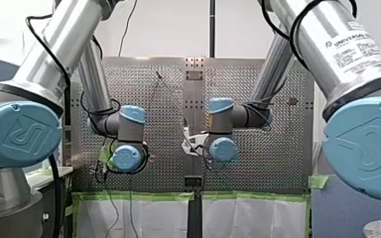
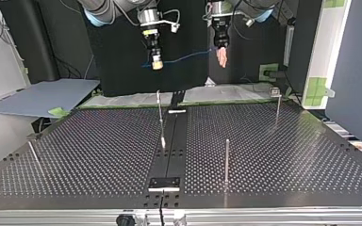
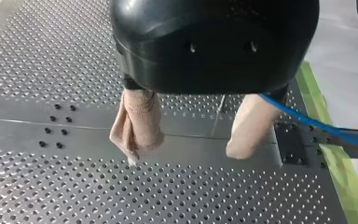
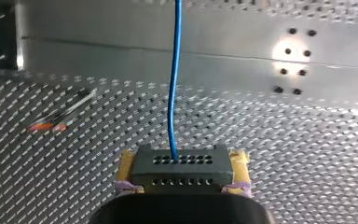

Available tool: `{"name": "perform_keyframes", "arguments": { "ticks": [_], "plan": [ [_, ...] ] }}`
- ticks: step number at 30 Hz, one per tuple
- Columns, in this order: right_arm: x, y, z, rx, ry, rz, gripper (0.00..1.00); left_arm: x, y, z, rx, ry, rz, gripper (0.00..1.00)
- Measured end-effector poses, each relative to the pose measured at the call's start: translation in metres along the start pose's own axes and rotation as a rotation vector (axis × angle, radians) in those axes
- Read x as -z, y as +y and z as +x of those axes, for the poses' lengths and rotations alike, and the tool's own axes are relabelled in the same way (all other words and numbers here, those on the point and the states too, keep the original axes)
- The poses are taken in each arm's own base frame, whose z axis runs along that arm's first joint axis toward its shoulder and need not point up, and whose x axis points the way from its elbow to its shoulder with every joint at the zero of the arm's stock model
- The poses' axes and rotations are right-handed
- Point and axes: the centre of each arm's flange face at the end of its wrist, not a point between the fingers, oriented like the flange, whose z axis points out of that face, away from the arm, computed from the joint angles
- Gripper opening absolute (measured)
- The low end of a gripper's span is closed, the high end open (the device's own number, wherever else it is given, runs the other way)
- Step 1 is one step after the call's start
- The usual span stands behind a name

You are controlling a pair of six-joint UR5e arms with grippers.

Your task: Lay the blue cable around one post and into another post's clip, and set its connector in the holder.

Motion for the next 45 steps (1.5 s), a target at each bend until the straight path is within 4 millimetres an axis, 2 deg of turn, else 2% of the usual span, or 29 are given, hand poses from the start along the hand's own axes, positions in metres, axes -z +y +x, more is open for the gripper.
{"name": "perform_keyframes", "arguments": {
  "ticks": [6, 11, 14, 23, 34, 39, 45],
  "plan": [
    [-0.005, -0.02, 0.042, -0.069, 0.047, -0.008, 0.0, 0.014, -0.002, -0.013, 0.045, 0.005, -0.003, 1.0],
    [-0.005, -0.016, 0.072, -0.099, 0.061, -0.054, 0.0, 0.019, -0.001, -0.025, 0.086, 0.007, -0.005, 1.0],
    [-0.003, -0.013, 0.083, -0.103, 0.055, -0.07, 0.0, 0.02, 0.001, -0.034, 0.104, 0.007, -0.01, 1.0],
    [0.002, -0.003, 0.081, -0.095, -0.018, -0.091, 0.0, 0.026, 0.007, -0.062, 0.126, 0.004, -0.028, 1.0],
    [0.003, -0.001, 0.082, -0.088, -0.029, -0.092, 0.0, 0.028, 0.007, -0.098, 0.178, -0.053, -0.015, 1.0],
    [0.003, 0.0, 0.097, -0.098, -0.001, -0.094, 0.0, 0.027, 0.006, -0.113, 0.2, -0.075, -0.013, 1.0],
    [0.003, 0.002, 0.124, -0.113, 0.047, -0.094, 0.0, 0.025, 0.007, -0.116, 0.204, -0.078, -0.014, 1.0]
  ]
}}
